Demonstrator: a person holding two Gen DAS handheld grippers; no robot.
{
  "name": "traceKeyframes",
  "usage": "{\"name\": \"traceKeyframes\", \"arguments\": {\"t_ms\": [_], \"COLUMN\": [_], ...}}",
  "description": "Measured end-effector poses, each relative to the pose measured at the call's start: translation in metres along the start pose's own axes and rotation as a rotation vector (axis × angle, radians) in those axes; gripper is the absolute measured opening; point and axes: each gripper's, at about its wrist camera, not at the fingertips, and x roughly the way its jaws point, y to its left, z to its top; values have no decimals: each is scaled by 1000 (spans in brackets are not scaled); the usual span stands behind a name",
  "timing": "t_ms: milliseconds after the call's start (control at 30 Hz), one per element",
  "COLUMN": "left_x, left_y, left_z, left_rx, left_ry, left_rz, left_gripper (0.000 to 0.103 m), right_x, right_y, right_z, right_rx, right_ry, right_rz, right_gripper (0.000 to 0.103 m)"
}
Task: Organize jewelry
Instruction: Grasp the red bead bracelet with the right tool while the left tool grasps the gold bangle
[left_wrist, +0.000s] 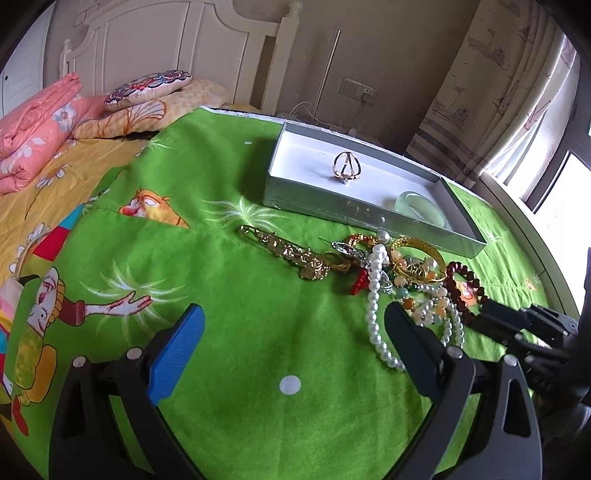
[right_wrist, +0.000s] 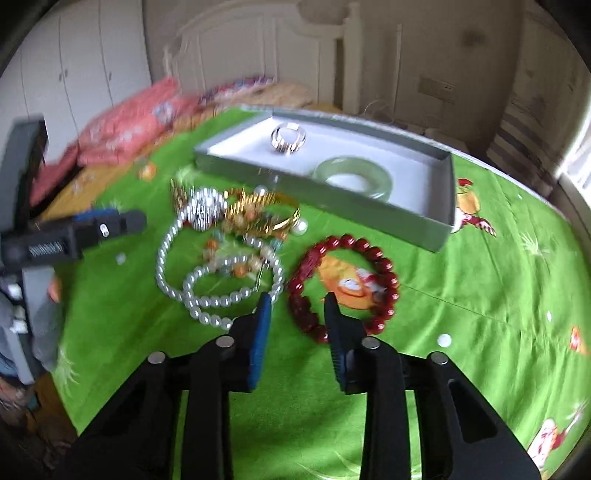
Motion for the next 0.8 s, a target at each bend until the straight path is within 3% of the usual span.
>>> {"name": "traceKeyframes", "arguments": {"t_ms": [233,467,567,800], "left_x": [4,7,8,7], "left_y": [1,0,0,-1], "left_z": [1,1,2,2], "left_rx": [-3,-7,-9,3], "left_ry": [21,30,35,35], "left_rz": [-17,-14,-14,-8], "left_gripper": [98,98,98,98], "right_x": [15,17,13,-7], "right_y": [3,-8,-21,-68], "right_z": [7,10,7,-2], "right_rx": [-46,1,72,301], "right_ry": [38,27,8,-133], "right_rz": [-7,76,126,351], "right_gripper": [25,15,15,15]}}
